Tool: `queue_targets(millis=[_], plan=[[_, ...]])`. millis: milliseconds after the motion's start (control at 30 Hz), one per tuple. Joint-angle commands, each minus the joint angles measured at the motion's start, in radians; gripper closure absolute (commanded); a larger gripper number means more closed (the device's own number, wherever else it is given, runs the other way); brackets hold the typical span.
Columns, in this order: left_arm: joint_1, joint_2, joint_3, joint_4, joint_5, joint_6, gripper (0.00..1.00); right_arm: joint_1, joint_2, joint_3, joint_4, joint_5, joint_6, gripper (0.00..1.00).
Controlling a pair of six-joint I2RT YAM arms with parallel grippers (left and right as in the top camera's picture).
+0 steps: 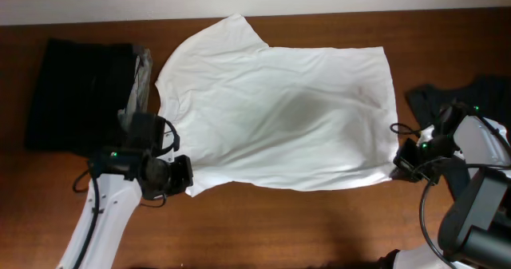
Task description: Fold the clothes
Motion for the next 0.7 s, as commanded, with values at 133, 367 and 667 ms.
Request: queue_targets(millis=[133,367,667], plan=[[0.0,-0.072,0.044,-0.016,-0.077,-0.011,1.0,-0.002,-0.019,0.024,0.119,-0.267,-0.042,0.96],[0.0,-0.072,0.114,-0.01,-0.114,-0.01,1.0,-0.002,-0.019,0.079,0.061,-0.084,0.002,0.96],[0.0,-0.072,0.19,-0.076,-0.127,-0.002,1.0,-0.002,-0.059,0.158,-0.133,-0.055,-0.003,0.96]])
